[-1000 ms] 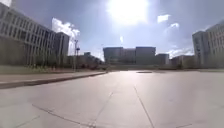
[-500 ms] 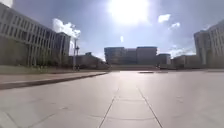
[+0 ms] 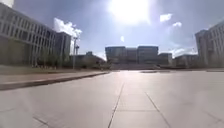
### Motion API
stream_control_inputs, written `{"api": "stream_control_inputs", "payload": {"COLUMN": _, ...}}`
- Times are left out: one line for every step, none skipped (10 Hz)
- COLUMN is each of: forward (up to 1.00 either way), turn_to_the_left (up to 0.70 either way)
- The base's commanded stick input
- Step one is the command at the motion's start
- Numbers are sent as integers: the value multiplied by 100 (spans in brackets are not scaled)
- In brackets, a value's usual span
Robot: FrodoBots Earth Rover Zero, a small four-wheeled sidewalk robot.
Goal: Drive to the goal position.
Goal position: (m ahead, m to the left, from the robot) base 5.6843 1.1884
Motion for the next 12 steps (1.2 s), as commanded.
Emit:
{"api": "stream_control_inputs", "payload": {"forward": 100, "turn_to_the_left": 0}}
{"api": "stream_control_inputs", "payload": {"forward": 100, "turn_to_the_left": 0}}
{"api": "stream_control_inputs", "payload": {"forward": 100, "turn_to_the_left": 0}}
{"api": "stream_control_inputs", "payload": {"forward": 100, "turn_to_the_left": 0}}
{"api": "stream_control_inputs", "payload": {"forward": 100, "turn_to_the_left": 0}}
{"api": "stream_control_inputs", "payload": {"forward": 100, "turn_to_the_left": 0}}
{"api": "stream_control_inputs", "payload": {"forward": 100, "turn_to_the_left": 0}}
{"api": "stream_control_inputs", "payload": {"forward": 100, "turn_to_the_left": 0}}
{"api": "stream_control_inputs", "payload": {"forward": 100, "turn_to_the_left": 0}}
{"api": "stream_control_inputs", "payload": {"forward": 100, "turn_to_the_left": 0}}
{"api": "stream_control_inputs", "payload": {"forward": 100, "turn_to_the_left": 0}}
{"api": "stream_control_inputs", "payload": {"forward": 100, "turn_to_the_left": 0}}
